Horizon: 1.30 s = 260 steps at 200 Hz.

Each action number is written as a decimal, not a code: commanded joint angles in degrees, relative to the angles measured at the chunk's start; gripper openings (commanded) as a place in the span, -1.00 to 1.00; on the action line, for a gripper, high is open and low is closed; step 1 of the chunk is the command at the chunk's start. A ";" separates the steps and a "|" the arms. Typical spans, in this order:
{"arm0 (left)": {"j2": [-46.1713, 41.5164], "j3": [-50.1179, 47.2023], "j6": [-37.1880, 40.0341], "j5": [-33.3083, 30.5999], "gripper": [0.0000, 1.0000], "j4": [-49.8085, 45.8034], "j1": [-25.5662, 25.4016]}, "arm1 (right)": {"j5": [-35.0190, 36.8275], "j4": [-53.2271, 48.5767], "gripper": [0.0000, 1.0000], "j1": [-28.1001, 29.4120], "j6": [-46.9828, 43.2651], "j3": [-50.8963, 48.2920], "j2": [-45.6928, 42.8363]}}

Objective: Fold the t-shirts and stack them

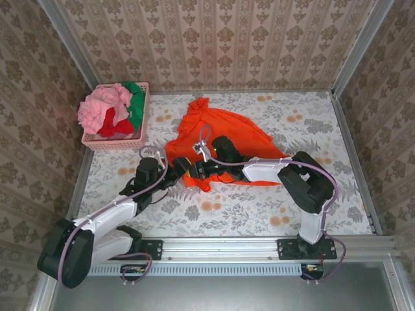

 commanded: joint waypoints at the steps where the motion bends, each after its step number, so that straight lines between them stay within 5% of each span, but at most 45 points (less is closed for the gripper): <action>1: -2.78 -1.35 -0.45 -1.59 0.28 -3.76 -0.43 | -0.76 1.91 -1.00 -0.29 0.78 0.14 0.91; 103: -7.63 -1.98 -0.26 -3.52 -0.63 -8.38 0.27 | -1.33 1.84 -1.00 -0.30 0.81 0.42 1.66; 160: -10.54 -2.24 -0.41 -3.94 -0.76 -11.47 0.62 | -0.74 1.84 -1.00 -0.32 1.21 0.89 2.55; 187: -11.41 -2.45 -0.32 -4.40 -1.00 -12.85 0.80 | -0.57 1.94 -1.00 -0.30 1.45 0.80 2.11; 226: -12.73 -2.63 -0.39 -5.17 -1.00 -18.13 1.96 | 10.97 4.84 0.33 -1.74 2.42 -5.64 -4.60; 260: -15.19 -3.44 -0.23 -4.46 -1.00 -25.35 5.93 | 33.41 -4.10 0.58 -7.13 3.36 -16.53 -16.73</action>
